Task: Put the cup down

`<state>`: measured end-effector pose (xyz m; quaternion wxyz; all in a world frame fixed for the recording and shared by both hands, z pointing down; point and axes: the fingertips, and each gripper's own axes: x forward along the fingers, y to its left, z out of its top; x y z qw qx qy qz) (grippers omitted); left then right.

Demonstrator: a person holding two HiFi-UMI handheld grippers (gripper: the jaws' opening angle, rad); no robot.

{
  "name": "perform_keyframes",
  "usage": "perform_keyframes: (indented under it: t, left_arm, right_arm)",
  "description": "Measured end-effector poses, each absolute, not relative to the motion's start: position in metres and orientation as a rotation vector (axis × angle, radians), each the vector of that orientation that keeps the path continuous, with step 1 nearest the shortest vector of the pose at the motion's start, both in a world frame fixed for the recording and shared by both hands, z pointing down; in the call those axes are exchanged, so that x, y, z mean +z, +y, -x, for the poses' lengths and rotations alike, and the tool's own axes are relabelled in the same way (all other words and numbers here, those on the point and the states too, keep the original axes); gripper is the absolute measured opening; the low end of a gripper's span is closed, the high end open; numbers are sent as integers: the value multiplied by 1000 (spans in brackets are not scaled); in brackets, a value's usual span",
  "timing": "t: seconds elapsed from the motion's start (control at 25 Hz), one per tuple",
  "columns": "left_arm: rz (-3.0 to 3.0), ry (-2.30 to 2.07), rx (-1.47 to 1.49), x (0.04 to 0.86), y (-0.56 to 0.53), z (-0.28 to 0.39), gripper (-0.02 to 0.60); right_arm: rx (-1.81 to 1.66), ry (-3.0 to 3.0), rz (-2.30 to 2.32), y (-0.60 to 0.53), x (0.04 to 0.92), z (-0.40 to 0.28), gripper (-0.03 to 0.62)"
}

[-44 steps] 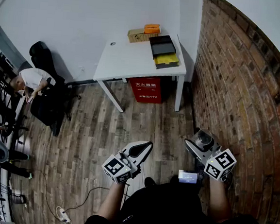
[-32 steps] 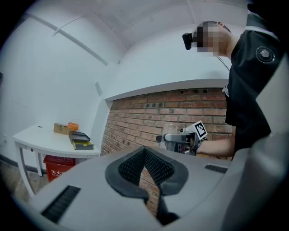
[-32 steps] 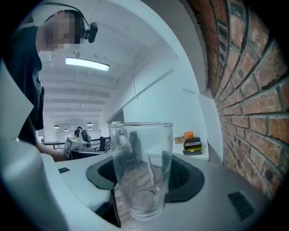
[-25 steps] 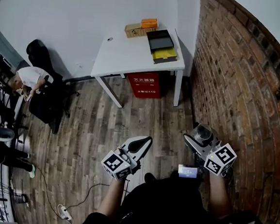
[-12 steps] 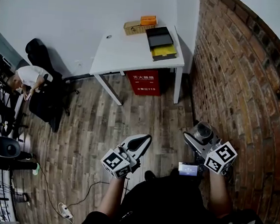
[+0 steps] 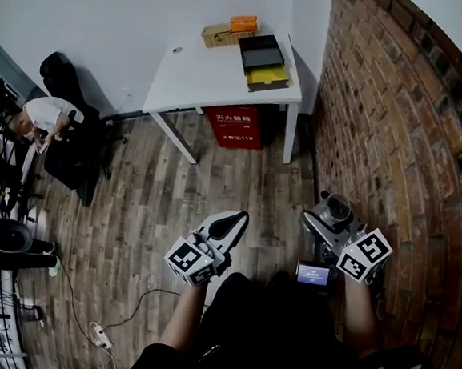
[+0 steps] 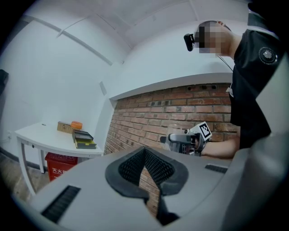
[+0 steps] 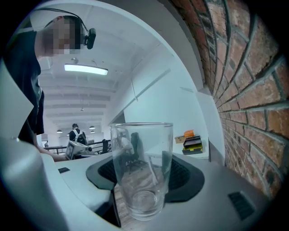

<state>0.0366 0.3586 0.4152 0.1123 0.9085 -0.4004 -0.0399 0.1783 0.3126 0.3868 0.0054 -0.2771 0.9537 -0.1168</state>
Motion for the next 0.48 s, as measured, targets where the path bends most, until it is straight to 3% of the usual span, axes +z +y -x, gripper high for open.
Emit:
perform_keyframes:
  t: [0.48]
  left_arm:
    - [-2634,-1170,-126,438,288,-37,9]
  right_arm:
    - [-384,2983,881,252,395,-187,282]
